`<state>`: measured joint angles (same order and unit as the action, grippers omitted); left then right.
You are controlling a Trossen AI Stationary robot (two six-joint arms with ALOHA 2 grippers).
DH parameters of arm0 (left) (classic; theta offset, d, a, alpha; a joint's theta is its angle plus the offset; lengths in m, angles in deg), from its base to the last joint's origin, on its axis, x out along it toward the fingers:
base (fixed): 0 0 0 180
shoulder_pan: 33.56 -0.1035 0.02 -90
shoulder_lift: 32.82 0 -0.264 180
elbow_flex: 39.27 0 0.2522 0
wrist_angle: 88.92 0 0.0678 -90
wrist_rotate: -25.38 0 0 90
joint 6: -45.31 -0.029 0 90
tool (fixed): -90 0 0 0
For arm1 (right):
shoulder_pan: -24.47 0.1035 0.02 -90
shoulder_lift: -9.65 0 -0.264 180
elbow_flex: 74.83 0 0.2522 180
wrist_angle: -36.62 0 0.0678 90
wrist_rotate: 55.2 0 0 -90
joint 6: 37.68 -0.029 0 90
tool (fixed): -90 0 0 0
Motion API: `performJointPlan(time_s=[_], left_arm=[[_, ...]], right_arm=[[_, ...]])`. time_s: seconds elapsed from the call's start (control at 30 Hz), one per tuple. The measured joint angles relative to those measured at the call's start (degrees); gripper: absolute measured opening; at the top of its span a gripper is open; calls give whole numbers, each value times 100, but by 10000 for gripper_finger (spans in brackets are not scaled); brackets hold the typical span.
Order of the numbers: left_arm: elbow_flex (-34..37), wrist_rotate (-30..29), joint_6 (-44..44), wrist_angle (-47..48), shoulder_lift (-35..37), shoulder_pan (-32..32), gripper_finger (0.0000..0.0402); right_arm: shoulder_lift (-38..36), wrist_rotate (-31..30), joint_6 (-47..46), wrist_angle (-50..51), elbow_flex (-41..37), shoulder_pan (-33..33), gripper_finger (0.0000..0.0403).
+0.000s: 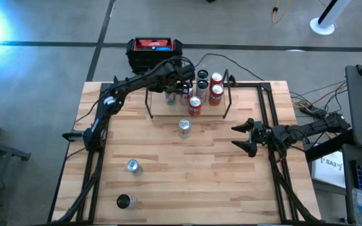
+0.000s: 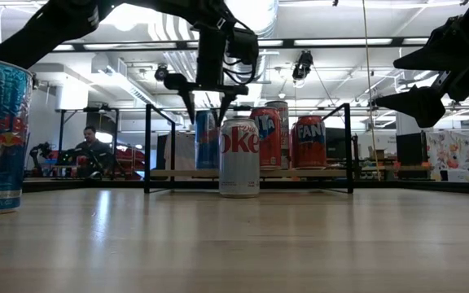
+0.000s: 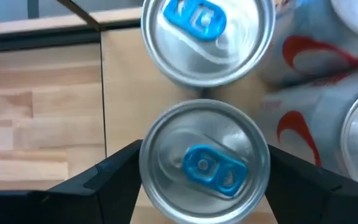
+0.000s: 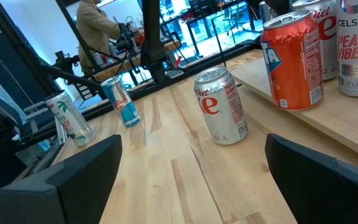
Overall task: Place canned beverage on shelf
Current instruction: Put the top blue soda can on the shelf aligned with the other blue soda can, then put the blue soda can on the shelf aligned with the other blue soda can
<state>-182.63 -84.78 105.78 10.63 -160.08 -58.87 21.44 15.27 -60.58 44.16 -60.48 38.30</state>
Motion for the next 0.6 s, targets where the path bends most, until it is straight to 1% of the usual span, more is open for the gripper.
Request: performJointPlan(time_s=[0.17,0.33,0.43,0.6], left_arm=[[0,462,-1,185,133,46,278],[-38,435,-1,208,183,201,278],[-162,628,-1,426,187,318,278],[-129,914,40,424,349,685,278]], right_arm=[[0,0,0,0,1,2,380],[-1,0,0,0,1,0,380],[0,0,0,-2,1,2,380],[-2,0,0,-1,0,0,380]])
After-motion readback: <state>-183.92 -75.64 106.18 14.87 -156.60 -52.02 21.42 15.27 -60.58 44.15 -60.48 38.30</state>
